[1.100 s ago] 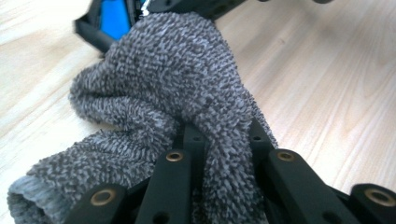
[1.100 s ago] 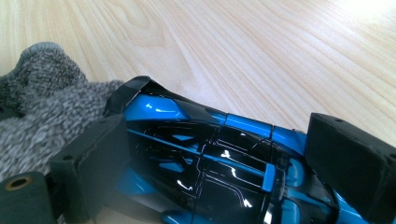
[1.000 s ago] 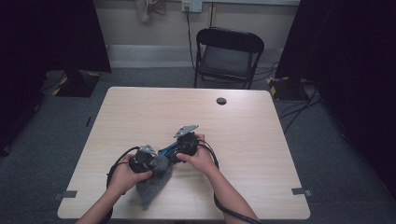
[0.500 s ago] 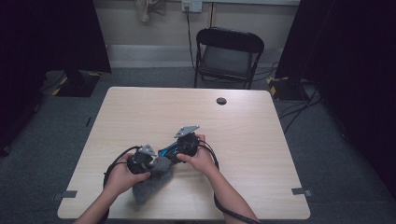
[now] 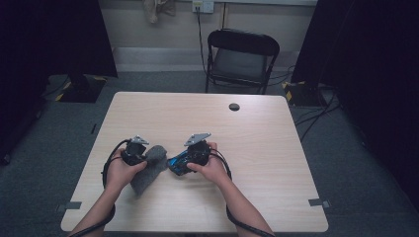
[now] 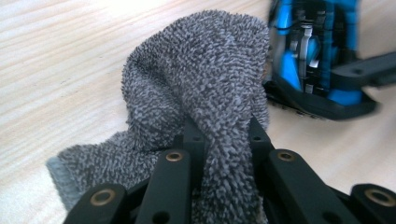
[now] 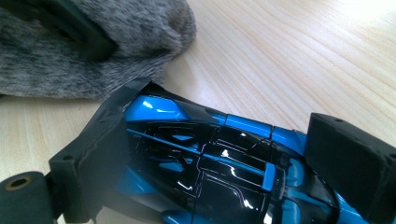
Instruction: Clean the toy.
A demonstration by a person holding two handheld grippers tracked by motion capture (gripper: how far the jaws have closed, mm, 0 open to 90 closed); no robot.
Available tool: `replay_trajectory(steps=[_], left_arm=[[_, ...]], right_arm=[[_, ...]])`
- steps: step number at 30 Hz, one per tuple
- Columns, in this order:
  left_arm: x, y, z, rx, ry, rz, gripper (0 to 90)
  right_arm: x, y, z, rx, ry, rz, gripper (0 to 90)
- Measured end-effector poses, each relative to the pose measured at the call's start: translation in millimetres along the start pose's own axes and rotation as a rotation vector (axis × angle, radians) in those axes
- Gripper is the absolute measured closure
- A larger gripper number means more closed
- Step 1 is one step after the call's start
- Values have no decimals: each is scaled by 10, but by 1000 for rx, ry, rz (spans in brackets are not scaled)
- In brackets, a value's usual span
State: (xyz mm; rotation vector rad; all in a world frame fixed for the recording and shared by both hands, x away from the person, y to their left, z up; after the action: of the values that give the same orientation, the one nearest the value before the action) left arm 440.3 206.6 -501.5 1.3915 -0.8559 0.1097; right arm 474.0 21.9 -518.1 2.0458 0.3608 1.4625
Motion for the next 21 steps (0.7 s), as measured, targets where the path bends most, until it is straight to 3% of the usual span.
replay_trajectory(steps=[7, 16, 21], left_arm=[[-6, -27, 252, -36, -71, -14, 770], [-99, 46, 367, -89, -58, -30, 770], [-138, 83, 454, -110, -84, -37, 771]], right_arm=[[-3, 1, -1, -1, -1, 3, 64], [-3, 1, -2, -1, -1, 3, 64], [-3, 2, -1, -2, -1, 3, 63]])
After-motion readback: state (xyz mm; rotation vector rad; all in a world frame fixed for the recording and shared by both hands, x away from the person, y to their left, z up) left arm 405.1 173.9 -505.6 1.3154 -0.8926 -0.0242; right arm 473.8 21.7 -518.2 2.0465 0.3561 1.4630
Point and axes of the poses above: each handheld gripper's, and its own axes: y roughly backward along the jaws, x roughly out of its top, z roughly to its right, the point moved 5 cm from there along -y, roughly forward along the jaws, and after that the axes turned 15 degrees about x, right-handed, at the moved point
